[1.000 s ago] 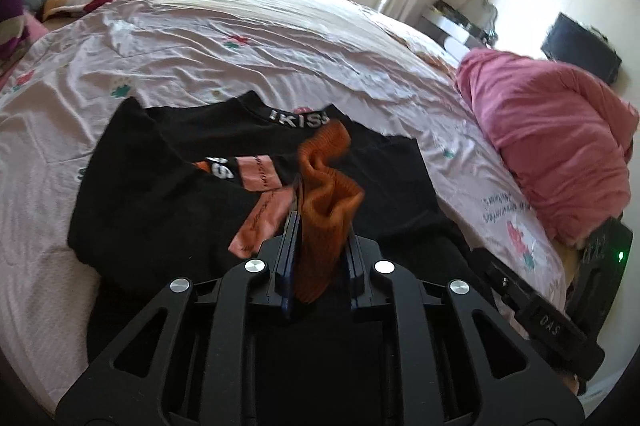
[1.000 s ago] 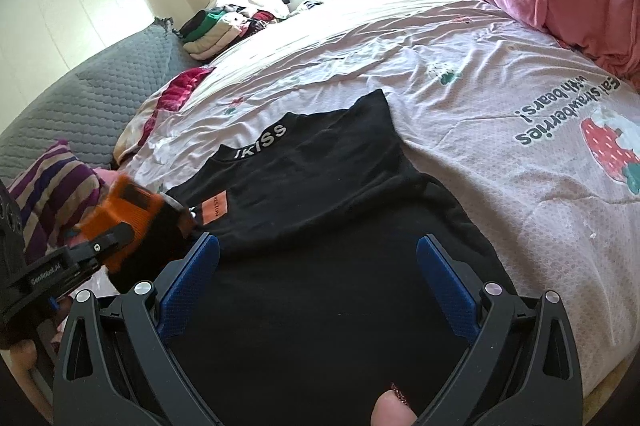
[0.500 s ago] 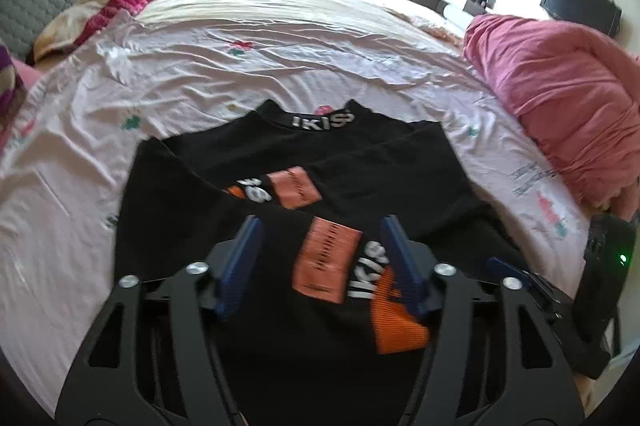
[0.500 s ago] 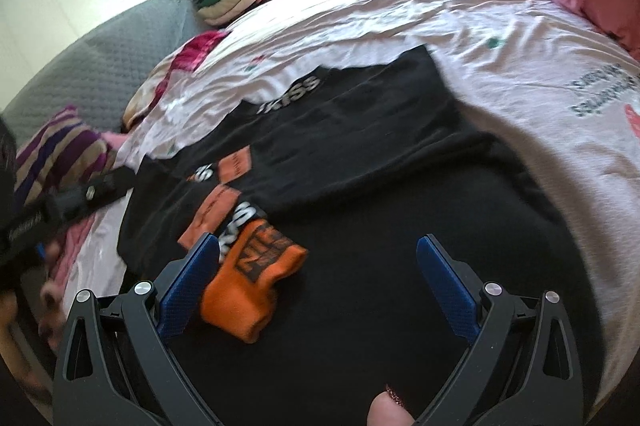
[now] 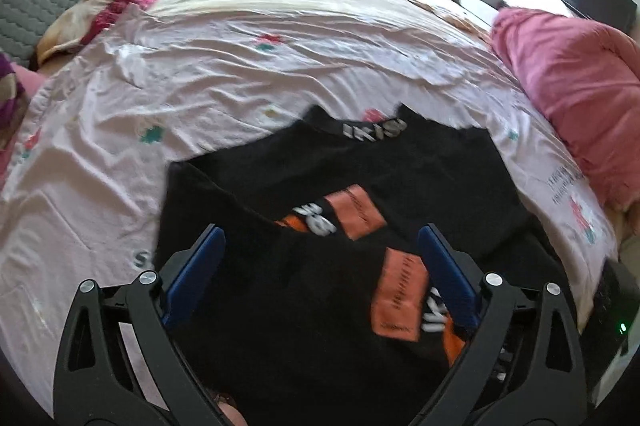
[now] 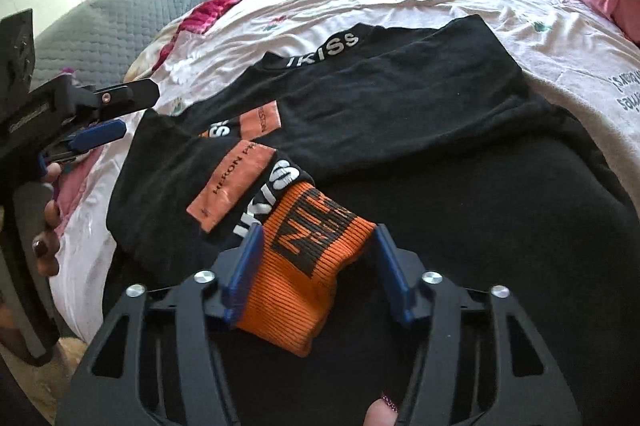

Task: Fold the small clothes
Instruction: 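Grasp an orange cuff on the folded shirt with the right gripper and lift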

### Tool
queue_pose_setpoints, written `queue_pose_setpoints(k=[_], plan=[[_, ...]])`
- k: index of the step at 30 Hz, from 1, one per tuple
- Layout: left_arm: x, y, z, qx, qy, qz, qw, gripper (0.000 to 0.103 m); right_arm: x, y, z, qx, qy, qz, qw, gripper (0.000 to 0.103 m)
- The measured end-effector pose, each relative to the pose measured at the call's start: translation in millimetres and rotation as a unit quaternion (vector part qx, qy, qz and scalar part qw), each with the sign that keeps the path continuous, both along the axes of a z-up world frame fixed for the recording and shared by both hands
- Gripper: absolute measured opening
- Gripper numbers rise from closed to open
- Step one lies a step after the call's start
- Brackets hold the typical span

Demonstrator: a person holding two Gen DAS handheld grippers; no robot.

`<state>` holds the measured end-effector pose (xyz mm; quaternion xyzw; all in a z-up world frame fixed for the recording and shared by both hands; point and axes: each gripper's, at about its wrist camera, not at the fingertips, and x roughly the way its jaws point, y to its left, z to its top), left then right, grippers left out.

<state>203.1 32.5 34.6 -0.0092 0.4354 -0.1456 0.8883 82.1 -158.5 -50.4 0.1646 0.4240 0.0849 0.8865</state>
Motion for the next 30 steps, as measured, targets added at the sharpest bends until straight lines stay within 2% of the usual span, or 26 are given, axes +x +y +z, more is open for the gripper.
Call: queue_pose_setpoints(k=[1, 2, 5, 16, 20, 23, 30], plan=[[1.9, 3.6, 1.4, 0.001, -0.002, 0.008, 1.0, 0.091, -0.6, -0.7, -0.1, 0.003, -0.005, 0.001, 1.0, 0.028], [3.7, 9.2, 3.3, -0.002, -0.006, 0.016, 0.9998, 0.091, -1.1, -0.3, 0.2, 0.004, -0.01, 0.004, 1.0, 0.022], [7.5, 22.0, 6.0, -0.011, -0.008, 0.034, 0.9993, 0.09, -2.1, 4.2, 5.5, 0.004, -0.032, 0.017, 0.999, 0.014], [15.2, 82.6, 21.7, -0.073, -0.021, 0.111, 0.9909, 0.091, 14.4, 15.1, 64.6, -0.012, -0.095, 0.096, 0.991, 0.013], [13.5, 92.9, 28.0, -0.074, -0.037, 0.127, 0.9884, 0.09, 27.2, 14.5, 89.7, -0.038, -0.119, 0.112, 0.986, 0.013], [14.7, 96.1, 27.4, -0.081, -0.035, 0.131, 0.9874, 0.09, 36.2, 13.0, 105.2, -0.057, -0.134, 0.116, 0.983, 0.012], [16.8, 92.6, 26.1, -0.07, -0.039, 0.129, 0.9883, 0.09, 55.0, -7.1, 130.2, -0.099, -0.165, 0.097, 0.976, 0.012]])
